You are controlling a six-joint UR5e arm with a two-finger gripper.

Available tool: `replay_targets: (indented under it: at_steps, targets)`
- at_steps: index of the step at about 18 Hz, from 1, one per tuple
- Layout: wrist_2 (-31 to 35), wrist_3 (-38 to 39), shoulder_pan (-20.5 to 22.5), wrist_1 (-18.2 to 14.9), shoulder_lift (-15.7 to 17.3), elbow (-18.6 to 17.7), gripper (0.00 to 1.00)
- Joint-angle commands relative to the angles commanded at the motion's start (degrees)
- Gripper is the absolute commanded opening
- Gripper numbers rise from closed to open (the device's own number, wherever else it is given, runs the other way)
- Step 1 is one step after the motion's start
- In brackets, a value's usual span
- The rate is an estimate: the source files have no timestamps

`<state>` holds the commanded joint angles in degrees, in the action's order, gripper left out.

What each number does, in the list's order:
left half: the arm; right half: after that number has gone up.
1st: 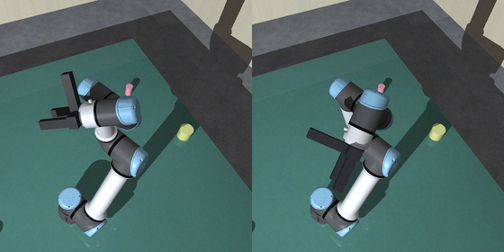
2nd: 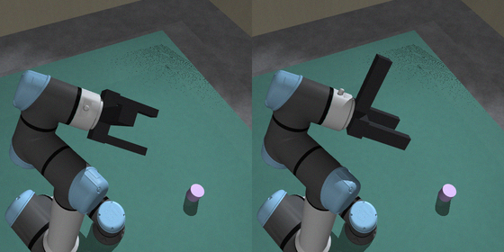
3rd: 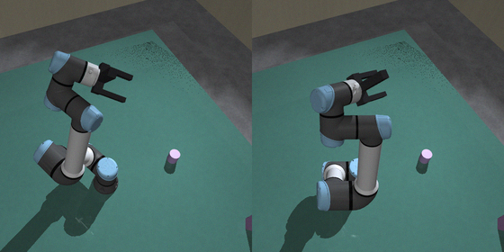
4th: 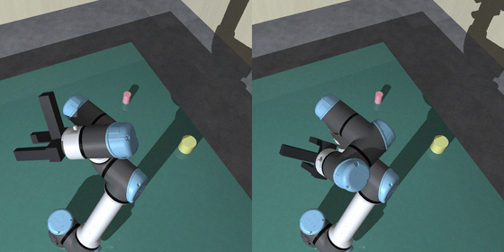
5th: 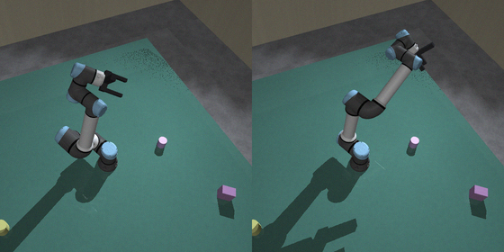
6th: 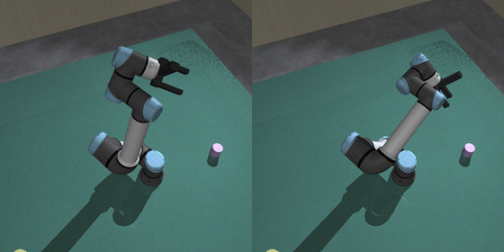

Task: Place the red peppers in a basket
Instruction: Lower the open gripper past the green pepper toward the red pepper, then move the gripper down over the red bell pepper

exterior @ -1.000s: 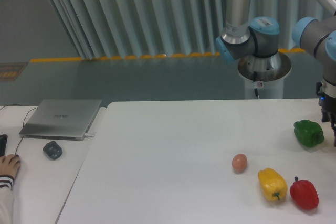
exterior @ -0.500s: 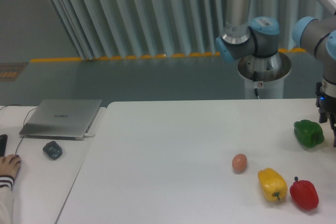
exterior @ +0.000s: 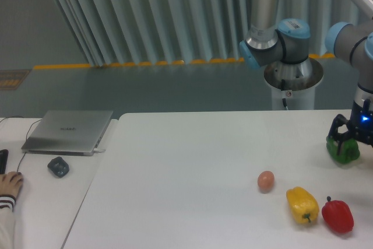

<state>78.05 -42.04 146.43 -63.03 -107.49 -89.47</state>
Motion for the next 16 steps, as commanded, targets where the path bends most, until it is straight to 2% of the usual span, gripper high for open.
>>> replay_targets:
  at_steps: [3, 10, 16]
  targets:
    - [0.1, 5.3, -1.2, 2.5, -1.4, 0.0, 1.00]
    - [0.2, 9.1, -1.3, 3.0, -2.8, 0.1, 1.00]
    - [0.4, 9.2, -2.5, 4.2, -4.9, -0.1, 1.00]
